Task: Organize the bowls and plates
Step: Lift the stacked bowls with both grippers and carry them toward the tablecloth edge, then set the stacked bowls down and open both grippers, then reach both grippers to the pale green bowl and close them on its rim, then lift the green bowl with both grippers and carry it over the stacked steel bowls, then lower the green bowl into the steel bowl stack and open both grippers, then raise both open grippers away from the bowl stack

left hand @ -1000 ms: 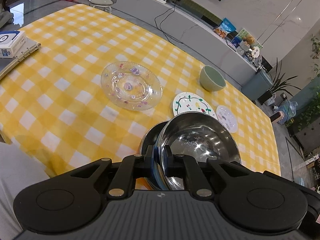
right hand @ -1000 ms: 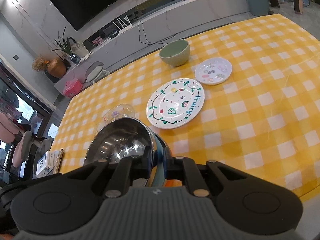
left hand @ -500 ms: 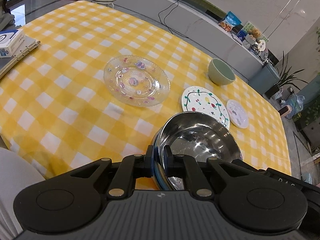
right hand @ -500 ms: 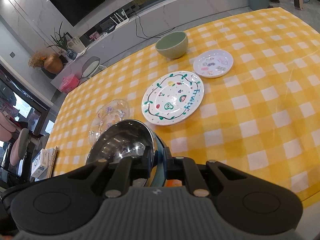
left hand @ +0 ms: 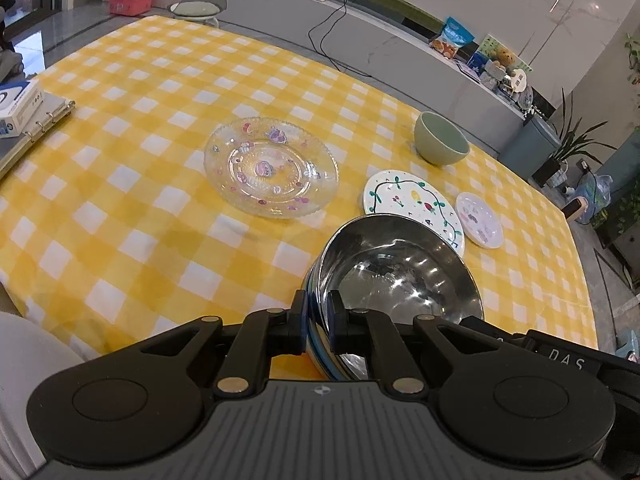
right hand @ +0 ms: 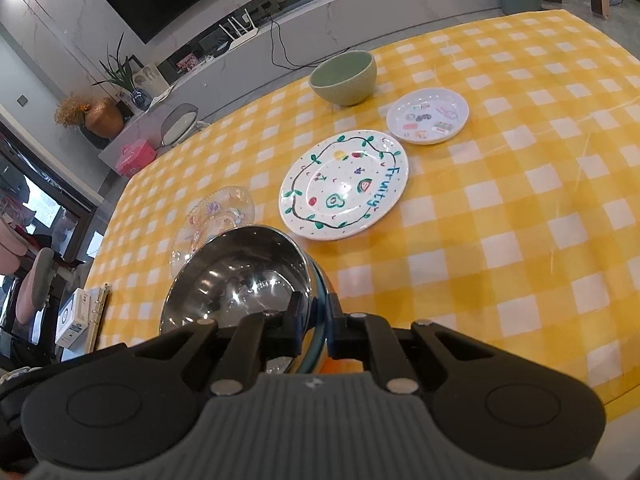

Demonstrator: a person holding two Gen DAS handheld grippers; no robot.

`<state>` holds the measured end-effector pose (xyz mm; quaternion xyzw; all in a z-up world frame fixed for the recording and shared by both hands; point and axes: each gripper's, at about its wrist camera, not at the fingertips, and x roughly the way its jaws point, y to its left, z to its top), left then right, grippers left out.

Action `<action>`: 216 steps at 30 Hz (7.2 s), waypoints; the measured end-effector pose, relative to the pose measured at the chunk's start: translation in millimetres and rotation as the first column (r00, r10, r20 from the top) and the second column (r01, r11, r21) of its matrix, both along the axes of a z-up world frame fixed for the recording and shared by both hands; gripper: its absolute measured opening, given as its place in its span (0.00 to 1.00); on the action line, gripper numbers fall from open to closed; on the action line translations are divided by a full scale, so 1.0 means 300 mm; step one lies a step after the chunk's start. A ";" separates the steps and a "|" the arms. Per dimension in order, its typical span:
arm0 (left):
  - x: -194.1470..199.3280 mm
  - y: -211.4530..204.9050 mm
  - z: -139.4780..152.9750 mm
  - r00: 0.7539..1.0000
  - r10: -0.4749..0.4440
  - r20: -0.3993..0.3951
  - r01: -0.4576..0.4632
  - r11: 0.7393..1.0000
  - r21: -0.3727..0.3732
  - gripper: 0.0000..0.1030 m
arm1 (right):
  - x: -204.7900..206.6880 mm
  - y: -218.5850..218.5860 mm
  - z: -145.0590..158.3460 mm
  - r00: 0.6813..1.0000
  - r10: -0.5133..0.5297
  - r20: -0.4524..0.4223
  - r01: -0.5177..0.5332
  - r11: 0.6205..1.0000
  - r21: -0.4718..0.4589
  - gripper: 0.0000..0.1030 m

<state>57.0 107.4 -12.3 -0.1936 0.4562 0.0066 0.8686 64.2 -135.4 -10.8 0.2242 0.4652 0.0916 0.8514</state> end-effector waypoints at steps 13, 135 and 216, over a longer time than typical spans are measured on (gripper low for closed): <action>-0.014 -0.017 0.070 0.996 -0.024 0.080 0.017 0.996 0.091 0.39 | -0.021 -0.004 0.049 0.998 0.003 0.058 -0.003 1.000 0.009 0.33; 0.282 -0.156 0.271 0.960 -0.256 -0.111 0.269 0.956 0.116 0.07 | 0.225 0.027 0.275 0.991 0.124 -0.054 -0.128 0.988 -0.086 0.08; 0.163 -0.107 0.228 0.943 -0.328 -0.058 0.333 0.922 0.200 0.42 | 0.142 0.063 0.191 0.974 0.225 -0.014 -0.224 0.963 -0.150 0.42</action>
